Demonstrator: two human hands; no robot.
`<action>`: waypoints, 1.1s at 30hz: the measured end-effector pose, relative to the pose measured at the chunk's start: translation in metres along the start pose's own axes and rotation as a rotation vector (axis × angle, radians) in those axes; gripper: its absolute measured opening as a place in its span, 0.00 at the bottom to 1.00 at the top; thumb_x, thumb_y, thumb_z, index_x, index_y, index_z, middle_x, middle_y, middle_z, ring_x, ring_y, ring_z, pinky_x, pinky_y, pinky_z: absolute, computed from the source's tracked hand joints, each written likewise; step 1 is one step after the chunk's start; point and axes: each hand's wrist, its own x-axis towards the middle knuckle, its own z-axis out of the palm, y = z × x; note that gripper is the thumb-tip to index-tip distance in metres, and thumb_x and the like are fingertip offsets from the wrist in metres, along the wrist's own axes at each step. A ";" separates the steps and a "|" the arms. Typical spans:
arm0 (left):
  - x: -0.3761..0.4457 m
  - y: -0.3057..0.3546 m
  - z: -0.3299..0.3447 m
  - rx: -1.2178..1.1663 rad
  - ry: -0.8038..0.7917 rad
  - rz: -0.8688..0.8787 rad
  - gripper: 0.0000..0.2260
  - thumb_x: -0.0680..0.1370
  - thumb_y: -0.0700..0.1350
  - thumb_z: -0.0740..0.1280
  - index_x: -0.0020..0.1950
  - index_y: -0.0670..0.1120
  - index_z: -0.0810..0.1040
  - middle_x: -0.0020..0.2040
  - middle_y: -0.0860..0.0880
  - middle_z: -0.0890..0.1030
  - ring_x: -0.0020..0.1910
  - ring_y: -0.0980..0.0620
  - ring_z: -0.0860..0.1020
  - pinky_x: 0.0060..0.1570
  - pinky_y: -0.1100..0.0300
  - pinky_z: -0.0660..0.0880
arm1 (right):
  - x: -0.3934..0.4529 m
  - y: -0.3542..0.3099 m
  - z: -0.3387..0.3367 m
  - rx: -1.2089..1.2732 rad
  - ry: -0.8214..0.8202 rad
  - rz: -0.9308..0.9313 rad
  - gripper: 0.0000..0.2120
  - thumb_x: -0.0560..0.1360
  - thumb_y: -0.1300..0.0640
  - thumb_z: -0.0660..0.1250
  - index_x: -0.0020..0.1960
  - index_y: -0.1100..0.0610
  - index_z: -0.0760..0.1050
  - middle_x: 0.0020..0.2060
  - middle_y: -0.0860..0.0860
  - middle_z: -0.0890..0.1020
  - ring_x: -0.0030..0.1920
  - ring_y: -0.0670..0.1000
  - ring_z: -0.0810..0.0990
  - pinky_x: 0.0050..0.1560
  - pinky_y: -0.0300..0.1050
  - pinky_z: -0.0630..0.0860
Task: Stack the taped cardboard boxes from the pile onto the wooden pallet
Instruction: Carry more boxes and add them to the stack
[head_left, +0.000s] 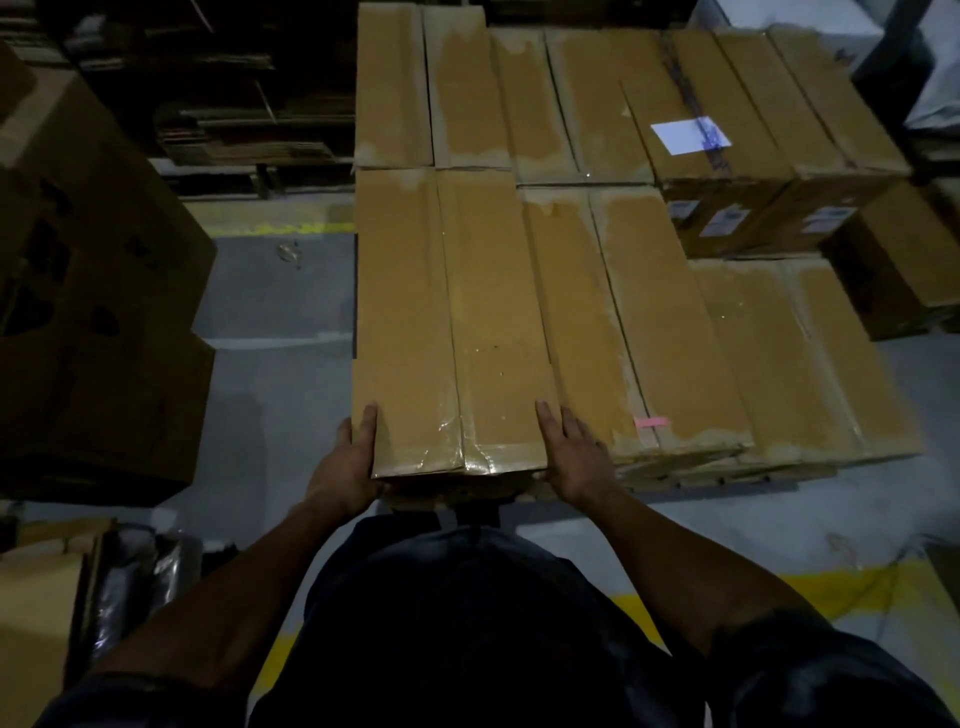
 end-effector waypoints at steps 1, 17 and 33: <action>0.000 0.001 0.000 -0.002 0.004 0.004 0.52 0.72 0.49 0.75 0.79 0.48 0.36 0.75 0.39 0.55 0.67 0.37 0.69 0.62 0.45 0.72 | 0.000 0.001 0.000 -0.006 0.007 -0.002 0.51 0.76 0.49 0.71 0.79 0.44 0.33 0.80 0.57 0.47 0.79 0.62 0.51 0.73 0.65 0.59; 0.005 0.002 -0.001 0.064 -0.012 -0.035 0.53 0.72 0.51 0.75 0.79 0.50 0.34 0.76 0.38 0.54 0.65 0.35 0.71 0.60 0.43 0.74 | 0.005 0.006 0.002 -0.046 0.014 -0.032 0.50 0.77 0.49 0.70 0.79 0.43 0.32 0.80 0.57 0.48 0.78 0.61 0.54 0.72 0.64 0.63; -0.040 0.052 -0.011 0.414 -0.017 -0.090 0.35 0.80 0.52 0.61 0.79 0.41 0.48 0.80 0.42 0.50 0.76 0.40 0.56 0.73 0.47 0.61 | -0.042 -0.003 -0.012 0.026 -0.032 0.008 0.34 0.77 0.53 0.64 0.78 0.53 0.50 0.73 0.60 0.63 0.71 0.63 0.64 0.69 0.61 0.65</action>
